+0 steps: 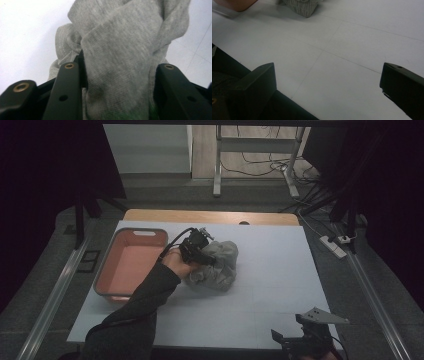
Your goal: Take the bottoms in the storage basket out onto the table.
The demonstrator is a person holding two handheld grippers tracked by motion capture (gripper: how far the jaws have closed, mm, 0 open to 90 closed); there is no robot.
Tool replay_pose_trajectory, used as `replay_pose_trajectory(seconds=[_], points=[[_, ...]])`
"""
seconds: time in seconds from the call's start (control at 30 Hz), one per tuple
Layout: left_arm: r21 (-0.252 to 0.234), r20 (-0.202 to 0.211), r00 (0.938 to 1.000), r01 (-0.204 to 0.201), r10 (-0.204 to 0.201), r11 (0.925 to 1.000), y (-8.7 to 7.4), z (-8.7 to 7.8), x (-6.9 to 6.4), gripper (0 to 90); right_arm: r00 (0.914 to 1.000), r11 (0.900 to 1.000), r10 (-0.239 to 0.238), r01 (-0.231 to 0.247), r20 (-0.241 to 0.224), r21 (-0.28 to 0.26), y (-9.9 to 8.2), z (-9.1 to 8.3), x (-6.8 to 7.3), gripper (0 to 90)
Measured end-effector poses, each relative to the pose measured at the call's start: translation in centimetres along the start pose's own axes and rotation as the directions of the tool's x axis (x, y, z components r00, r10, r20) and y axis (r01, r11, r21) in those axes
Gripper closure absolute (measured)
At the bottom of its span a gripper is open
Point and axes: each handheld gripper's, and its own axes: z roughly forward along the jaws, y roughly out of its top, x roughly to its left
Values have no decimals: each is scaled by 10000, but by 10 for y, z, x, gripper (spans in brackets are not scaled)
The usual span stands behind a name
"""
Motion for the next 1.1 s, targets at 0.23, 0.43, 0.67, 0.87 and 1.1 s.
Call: replay_pose_trajectory(seconds=[0.23, 0.43, 0.67, 0.87, 1.1], points=[[118, 9, 9999, 152, -152, 9998, -7, 13, 3, 550, 10000, 10000, 12, -12, -7, 5, 0, 0, 0, 8], [241, 67, 9998, 197, -199, 9995, -11, 21, 4, 537, 10000, 10000, 5, -5, -1, 10, 0, 0, 0, 8], [346, 158, 9994, 316, -321, 9989, -14, 30, 4, 513, 10000, 10000, -10, 10, 11, 17, 0, 0, 0, 8], [583, 218, 9991, 343, -356, 9977, -16, 40, 4, 468, 10000, 10000, -31, 31, 18, 34, 0, 0, 0, 8], [639, 358, 9980, 490, -513, 9968, -20, 49, 5, 420, 10000, 10000, -38, 38, 8, 64, 0, 0, 0, 8]])
